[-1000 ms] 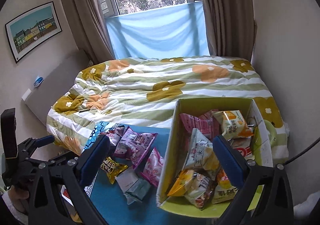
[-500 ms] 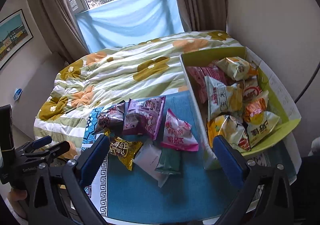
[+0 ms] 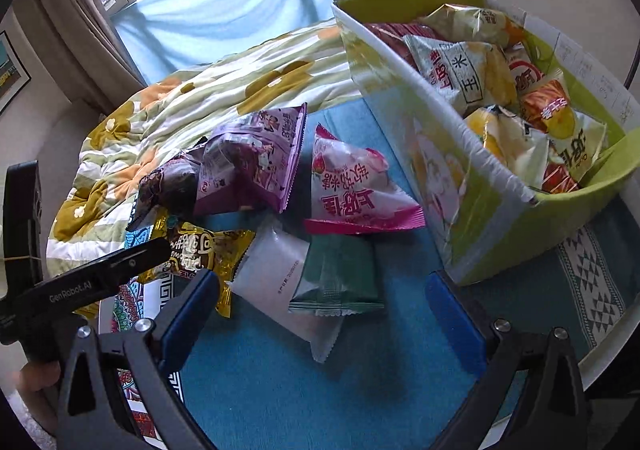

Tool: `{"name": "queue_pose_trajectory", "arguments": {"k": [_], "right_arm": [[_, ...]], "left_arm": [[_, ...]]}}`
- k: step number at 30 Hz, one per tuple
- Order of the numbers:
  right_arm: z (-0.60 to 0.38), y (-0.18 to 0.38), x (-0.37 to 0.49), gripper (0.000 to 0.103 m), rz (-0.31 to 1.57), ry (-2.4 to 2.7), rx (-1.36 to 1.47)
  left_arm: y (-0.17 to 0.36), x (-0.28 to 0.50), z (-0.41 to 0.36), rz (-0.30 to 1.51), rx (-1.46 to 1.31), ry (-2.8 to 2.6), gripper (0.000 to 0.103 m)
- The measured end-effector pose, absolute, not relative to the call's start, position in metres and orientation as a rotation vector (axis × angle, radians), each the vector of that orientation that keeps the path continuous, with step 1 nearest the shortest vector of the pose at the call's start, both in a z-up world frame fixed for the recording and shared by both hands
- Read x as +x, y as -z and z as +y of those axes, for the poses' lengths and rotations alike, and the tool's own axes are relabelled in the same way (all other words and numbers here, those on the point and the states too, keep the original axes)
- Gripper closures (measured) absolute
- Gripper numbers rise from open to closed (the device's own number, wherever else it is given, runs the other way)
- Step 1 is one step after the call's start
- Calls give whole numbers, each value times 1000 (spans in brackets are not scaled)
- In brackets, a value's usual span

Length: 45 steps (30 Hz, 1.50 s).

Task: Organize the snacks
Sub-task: 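Grasp the yellow chocolate bag with the left tool while the right tool grasps the green pack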

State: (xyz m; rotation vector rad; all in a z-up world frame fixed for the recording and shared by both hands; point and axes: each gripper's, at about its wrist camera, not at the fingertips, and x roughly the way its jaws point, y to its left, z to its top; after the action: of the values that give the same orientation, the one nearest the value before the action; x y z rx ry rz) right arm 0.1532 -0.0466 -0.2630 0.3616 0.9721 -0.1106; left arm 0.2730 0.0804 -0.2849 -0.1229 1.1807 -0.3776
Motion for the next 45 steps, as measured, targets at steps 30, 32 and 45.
{"name": "queue_pose_trajectory", "arguments": {"k": [30, 32, 45], "right_arm": [[-65, 306, 172, 31, 998, 179, 408], [-64, 305, 174, 35, 997, 172, 407], [-54, 299, 178, 55, 991, 152, 382]], "left_arm": [[319, 266, 76, 1217, -119, 453, 27], [318, 264, 79, 1218, -119, 451, 27], [303, 248, 92, 1208, -119, 443, 27]]}}
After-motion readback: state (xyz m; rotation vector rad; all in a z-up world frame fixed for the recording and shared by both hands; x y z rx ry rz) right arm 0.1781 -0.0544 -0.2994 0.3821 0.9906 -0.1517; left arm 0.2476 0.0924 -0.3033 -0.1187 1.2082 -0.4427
